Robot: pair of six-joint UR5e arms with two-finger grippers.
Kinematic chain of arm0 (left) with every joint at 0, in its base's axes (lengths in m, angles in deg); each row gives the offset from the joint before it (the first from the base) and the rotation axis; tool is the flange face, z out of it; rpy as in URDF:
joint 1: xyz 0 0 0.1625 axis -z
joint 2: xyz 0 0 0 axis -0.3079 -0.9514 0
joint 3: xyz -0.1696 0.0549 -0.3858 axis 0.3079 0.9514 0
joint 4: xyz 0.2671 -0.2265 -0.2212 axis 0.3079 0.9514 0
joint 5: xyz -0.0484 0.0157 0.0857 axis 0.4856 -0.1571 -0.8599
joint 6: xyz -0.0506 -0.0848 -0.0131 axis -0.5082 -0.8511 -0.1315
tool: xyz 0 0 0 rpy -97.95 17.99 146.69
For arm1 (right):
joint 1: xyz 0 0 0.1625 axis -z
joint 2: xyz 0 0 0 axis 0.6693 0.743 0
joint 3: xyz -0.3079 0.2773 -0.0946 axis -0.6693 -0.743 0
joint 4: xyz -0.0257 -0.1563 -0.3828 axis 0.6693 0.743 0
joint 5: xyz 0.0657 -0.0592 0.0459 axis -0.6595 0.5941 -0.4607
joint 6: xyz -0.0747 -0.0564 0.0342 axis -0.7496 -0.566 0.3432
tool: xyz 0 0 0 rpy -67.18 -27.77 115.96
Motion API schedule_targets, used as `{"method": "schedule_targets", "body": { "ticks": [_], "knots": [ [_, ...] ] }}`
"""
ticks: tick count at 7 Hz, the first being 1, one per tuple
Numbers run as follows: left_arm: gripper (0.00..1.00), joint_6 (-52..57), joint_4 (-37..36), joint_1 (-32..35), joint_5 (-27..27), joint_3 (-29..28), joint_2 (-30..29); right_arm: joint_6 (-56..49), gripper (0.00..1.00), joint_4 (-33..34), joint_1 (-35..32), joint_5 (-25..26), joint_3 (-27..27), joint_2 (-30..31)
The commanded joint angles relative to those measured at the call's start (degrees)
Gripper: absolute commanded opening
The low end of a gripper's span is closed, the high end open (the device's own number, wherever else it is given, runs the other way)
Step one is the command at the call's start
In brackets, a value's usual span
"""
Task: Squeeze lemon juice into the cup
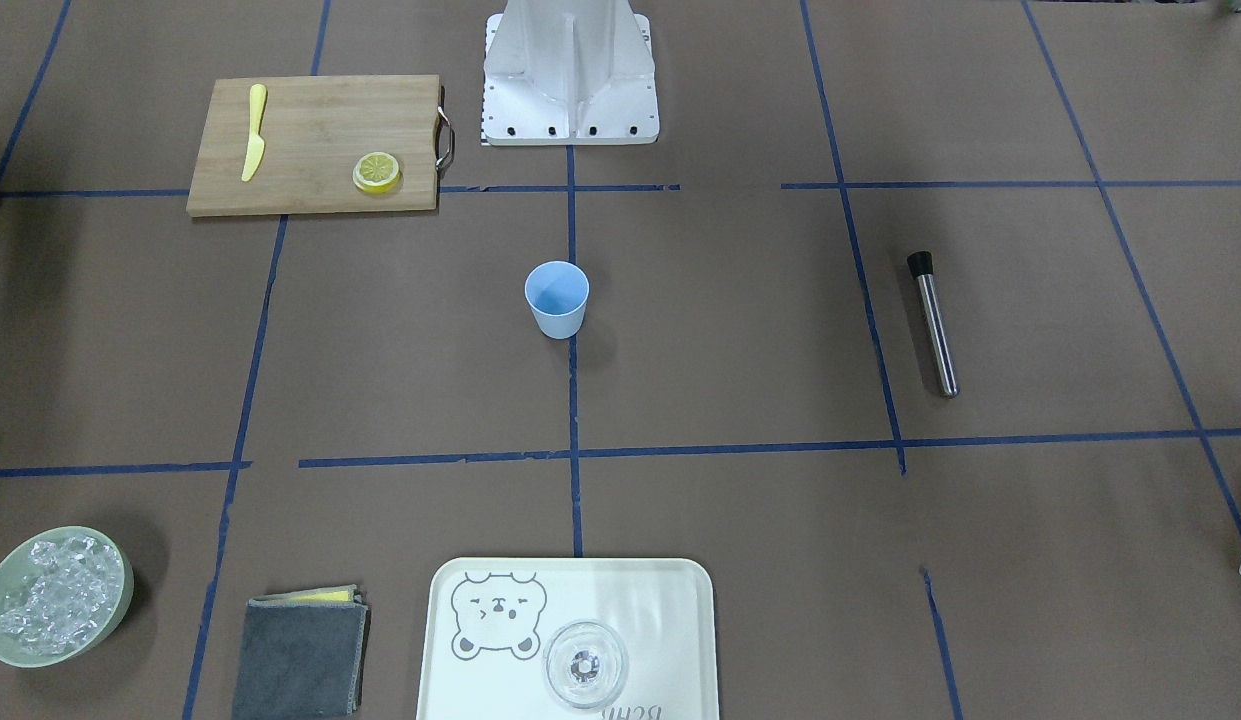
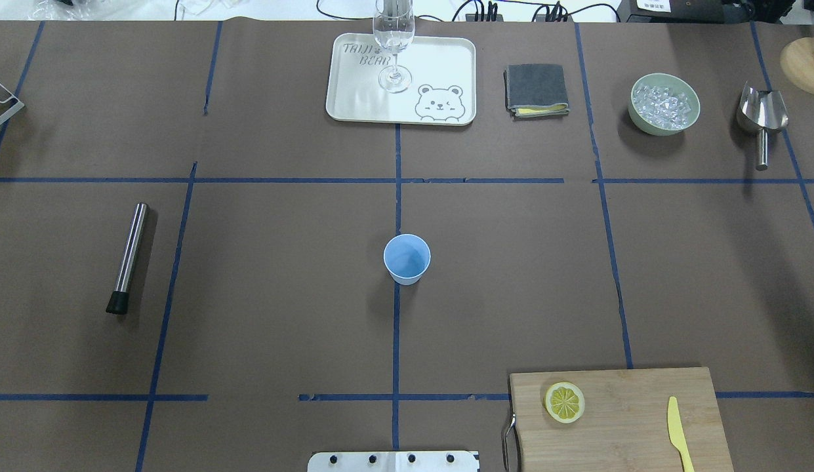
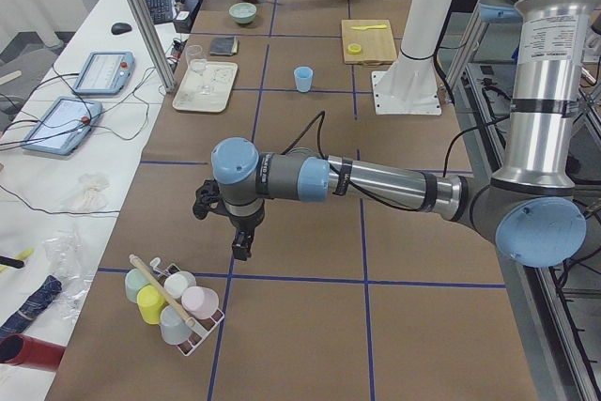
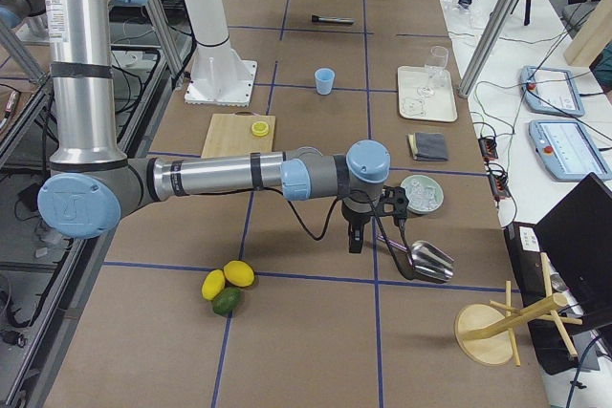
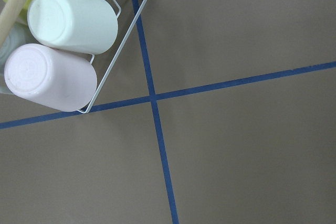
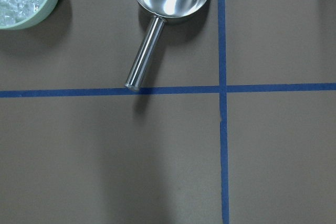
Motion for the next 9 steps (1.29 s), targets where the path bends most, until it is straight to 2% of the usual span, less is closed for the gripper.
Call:
{"method": "schedule_targets", "body": {
  "ticks": [1, 4, 7, 8, 9],
  "knots": [
    [1.0, 0.0, 1.5, -0.3, 0.0, 0.4, 0.0, 0.1, 1.0, 0.0, 0.0, -0.1, 1.1, 1.3],
    [1.0, -0.3, 1.6, -1.0, 0.0, 0.5, 0.3, 0.0, 1.0, -0.2, 0.1, -0.2, 1.1, 2.5],
    [1.0, -0.1, 5.9, -1.2, 0.0, 0.5, 0.7, 0.1, 1.0, -8.5, 0.9, -0.3, 0.8, 4.2],
    [1.0, -0.1, 6.4, -1.6, 0.1, 0.3, 0.8, 1.6, 1.0, -8.9, 2.4, -2.8, 0.8, 4.2],
    [1.0, -0.1, 8.4, -3.0, 0.7, 0.5, 0.8, 6.5, 1.0, -10.6, 6.0, -4.4, 3.1, 4.4]
  ]
}}
